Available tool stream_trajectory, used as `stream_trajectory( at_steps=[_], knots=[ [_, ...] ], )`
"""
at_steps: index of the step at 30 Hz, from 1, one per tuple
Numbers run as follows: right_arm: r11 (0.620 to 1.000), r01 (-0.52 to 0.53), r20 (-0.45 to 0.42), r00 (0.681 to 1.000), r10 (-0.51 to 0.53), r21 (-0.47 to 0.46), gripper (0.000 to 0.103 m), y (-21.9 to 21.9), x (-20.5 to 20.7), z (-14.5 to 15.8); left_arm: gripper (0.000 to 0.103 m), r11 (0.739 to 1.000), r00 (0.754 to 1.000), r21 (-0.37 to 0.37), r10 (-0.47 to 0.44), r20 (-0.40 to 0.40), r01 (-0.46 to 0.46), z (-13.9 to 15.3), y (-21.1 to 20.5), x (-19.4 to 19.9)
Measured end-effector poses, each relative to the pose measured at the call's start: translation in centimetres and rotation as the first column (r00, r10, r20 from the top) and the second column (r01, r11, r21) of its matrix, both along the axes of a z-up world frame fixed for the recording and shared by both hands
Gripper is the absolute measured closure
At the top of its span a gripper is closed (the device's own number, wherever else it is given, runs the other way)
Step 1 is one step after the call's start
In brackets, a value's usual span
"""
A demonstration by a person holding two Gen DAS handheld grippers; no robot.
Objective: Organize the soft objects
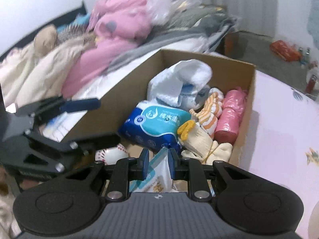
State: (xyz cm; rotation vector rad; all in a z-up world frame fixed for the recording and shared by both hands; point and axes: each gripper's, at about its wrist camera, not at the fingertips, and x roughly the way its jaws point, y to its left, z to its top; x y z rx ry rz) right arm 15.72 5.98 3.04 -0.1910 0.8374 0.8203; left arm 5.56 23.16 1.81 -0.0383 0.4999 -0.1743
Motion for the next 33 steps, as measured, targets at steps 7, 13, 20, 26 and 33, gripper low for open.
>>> stream_trajectory(
  at_steps=[7, 13, 20, 26, 33],
  knots=[
    [0.983, 0.147, 0.147, 0.976, -0.163, 0.114, 0.069, -2.9, -3.1, -0.3, 0.0, 0.994, 0.999, 0.109, 0.027, 0.022, -0.029, -0.1, -2.8, -1.1],
    [0.95, 0.259, 0.29, 0.909, -0.301, 0.173, 0.068, -4.6, -6.2, -0.3, 0.0, 0.975, 0.99, 0.172, 0.131, 0.054, -0.138, 0.1, -3.2, -1.8],
    [0.921, 0.282, 0.343, 0.866, -0.365, 0.27, 0.068, -6.6, -9.4, -0.7, 0.0, 0.974, 0.978, 0.089, 0.209, -0.004, -0.208, 0.0, -2.9, -1.9],
    [0.93, 0.255, 0.309, 0.891, -0.332, 0.263, 0.068, -6.9, -10.8, -1.6, 0.0, 0.954, 0.965, 0.18, 0.255, -0.059, -0.241, 0.7, -4.9, -2.3],
    [0.923, 0.29, 0.321, 0.875, -0.363, 0.255, 0.068, -7.4, -11.4, -0.7, 0.0, 0.944, 0.962, 0.218, 0.266, -0.055, -0.248, 1.4, -6.3, -4.4]
  ],
)
